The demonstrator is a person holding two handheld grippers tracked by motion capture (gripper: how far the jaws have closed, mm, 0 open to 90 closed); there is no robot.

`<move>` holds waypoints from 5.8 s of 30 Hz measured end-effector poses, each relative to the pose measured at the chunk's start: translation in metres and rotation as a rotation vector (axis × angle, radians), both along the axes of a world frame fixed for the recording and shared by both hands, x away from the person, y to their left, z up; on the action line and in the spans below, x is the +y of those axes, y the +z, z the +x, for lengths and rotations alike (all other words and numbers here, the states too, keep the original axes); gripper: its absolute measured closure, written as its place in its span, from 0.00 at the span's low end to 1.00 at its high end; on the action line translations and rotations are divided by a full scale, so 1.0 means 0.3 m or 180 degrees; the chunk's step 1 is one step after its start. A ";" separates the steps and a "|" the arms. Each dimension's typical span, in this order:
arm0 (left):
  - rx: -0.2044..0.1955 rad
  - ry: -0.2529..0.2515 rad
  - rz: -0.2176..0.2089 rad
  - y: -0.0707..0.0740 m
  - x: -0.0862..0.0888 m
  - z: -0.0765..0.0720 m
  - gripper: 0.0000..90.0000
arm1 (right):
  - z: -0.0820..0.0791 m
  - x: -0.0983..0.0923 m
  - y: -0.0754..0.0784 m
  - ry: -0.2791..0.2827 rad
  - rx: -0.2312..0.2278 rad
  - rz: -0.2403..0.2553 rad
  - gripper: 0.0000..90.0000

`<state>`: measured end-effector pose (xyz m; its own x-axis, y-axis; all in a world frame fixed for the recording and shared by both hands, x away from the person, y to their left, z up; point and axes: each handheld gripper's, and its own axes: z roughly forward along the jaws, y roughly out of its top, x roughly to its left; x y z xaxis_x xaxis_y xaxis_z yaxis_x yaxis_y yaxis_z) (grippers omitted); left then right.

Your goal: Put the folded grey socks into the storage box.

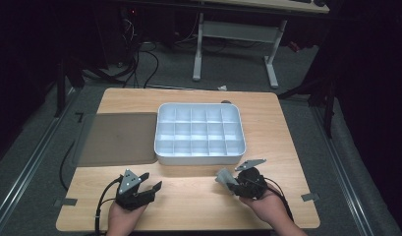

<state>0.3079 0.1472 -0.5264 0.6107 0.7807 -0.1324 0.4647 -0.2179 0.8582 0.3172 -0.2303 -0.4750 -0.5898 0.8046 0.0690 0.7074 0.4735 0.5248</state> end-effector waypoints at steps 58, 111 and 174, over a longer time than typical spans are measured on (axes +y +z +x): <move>0.0019 -0.0061 -0.0029 -0.002 -0.007 0.001 0.45 | 0.250 -0.035 0.287 -0.0263 0.0226 -0.0272 0.79; 0.0043 -0.0058 -0.0012 -0.007 -0.002 0.005 0.45 | 0.489 0.061 0.058 -0.0285 0.0870 -0.1110 0.80; 0.0054 -0.0066 -0.0001 -0.008 -0.005 0.003 0.45 | 0.502 0.078 0.086 -0.0270 0.1044 -0.1225 0.94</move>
<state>0.3087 0.1455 -0.5288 0.6244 0.7678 -0.1431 0.4747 -0.2275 0.8502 0.4678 -0.2070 -0.4493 -0.5183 0.8522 -0.0713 0.8499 0.5226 0.0676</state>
